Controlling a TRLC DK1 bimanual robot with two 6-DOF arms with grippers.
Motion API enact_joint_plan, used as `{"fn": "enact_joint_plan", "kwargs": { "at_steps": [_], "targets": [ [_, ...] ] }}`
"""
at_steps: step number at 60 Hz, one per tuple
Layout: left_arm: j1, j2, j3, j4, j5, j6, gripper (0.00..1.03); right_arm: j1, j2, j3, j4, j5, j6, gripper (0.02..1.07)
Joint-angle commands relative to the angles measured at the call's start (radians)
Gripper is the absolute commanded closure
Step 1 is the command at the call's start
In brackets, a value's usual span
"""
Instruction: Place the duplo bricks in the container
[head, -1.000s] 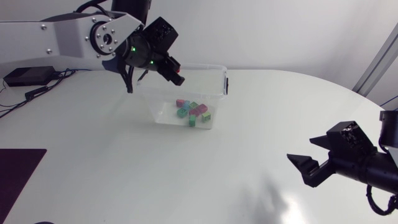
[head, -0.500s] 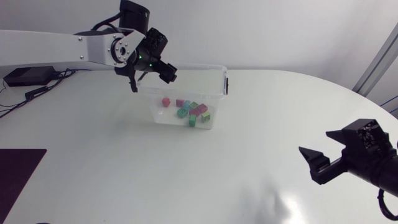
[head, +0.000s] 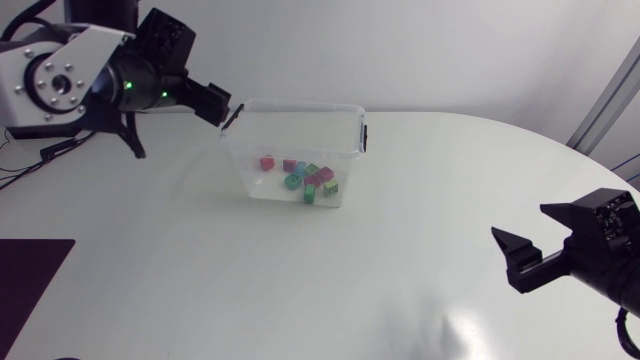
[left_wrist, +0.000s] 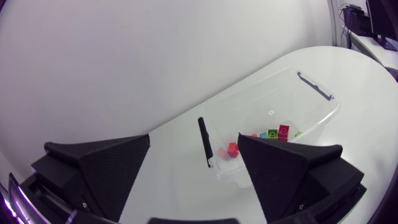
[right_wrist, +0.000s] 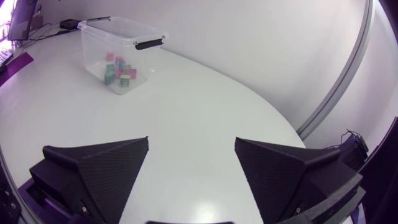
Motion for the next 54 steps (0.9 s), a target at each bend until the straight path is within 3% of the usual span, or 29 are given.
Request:
{"fn": "enact_joint_plan", "kwargs": {
  "at_steps": [1, 23, 40, 54],
  "targets": [
    [0.000, -0.102, -0.098, 0.031, -0.008, -0.028, 0.04, -0.006, -0.006, -0.037, -0.015, 0.006, 0.028, 0.07],
    [-0.015, -0.395, -0.319, 0.060, -0.063, -0.034, 0.04, -0.026, -0.014, -0.041, 0.033, 0.040, 0.064, 0.07],
    [-0.089, -0.619, -0.440, -0.021, -0.052, -0.103, 0.04, -0.024, -0.042, -0.064, 0.084, 0.034, 0.084, 0.07],
    [-0.132, -0.765, -0.512, -0.070, -0.049, -0.081, 0.04, -0.004, -0.088, -0.078, 0.114, 0.029, 0.089, 0.07]
  ]
}}
